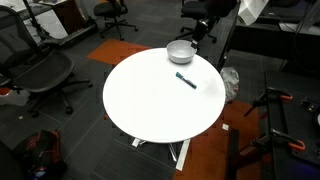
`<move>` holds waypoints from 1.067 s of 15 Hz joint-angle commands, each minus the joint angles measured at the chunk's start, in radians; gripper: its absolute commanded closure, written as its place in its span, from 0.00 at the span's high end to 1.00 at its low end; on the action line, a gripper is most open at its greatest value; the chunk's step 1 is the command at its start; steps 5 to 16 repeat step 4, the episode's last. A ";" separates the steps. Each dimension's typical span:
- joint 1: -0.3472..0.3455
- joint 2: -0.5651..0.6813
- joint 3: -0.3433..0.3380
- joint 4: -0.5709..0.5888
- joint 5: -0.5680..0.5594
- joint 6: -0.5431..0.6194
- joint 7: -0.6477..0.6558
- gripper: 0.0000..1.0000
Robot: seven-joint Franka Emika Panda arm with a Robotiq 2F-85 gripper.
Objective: Remove the marker from the bowl and put it on the table
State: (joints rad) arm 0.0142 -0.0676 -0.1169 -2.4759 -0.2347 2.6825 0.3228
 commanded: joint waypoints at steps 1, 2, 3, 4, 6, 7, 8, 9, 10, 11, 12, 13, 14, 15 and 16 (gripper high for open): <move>-0.039 -0.005 0.037 -0.001 0.008 -0.002 -0.008 1.00; -0.041 -0.008 0.039 -0.002 0.008 -0.002 -0.008 1.00; -0.041 -0.008 0.039 -0.003 0.008 -0.002 -0.008 1.00; -0.042 -0.008 0.039 -0.003 0.008 -0.002 -0.008 1.00; -0.042 -0.008 0.039 -0.003 0.008 -0.002 -0.008 1.00; -0.042 -0.008 0.039 -0.003 0.008 -0.002 -0.008 1.00; -0.042 -0.008 0.039 -0.003 0.008 -0.002 -0.008 1.00; -0.042 -0.008 0.039 -0.003 0.008 -0.002 -0.008 1.00; -0.042 -0.008 0.039 -0.003 0.008 -0.002 -0.008 1.00; -0.042 -0.008 0.039 -0.003 0.008 -0.002 -0.008 1.00; -0.042 -0.008 0.039 -0.003 0.008 -0.002 -0.008 1.00; -0.042 -0.008 0.039 -0.003 0.008 -0.002 -0.008 1.00; -0.042 -0.008 0.039 -0.003 0.008 -0.002 -0.008 1.00; -0.042 -0.008 0.039 -0.003 0.008 -0.002 -0.008 1.00; -0.042 -0.008 0.039 -0.003 0.008 -0.002 -0.008 1.00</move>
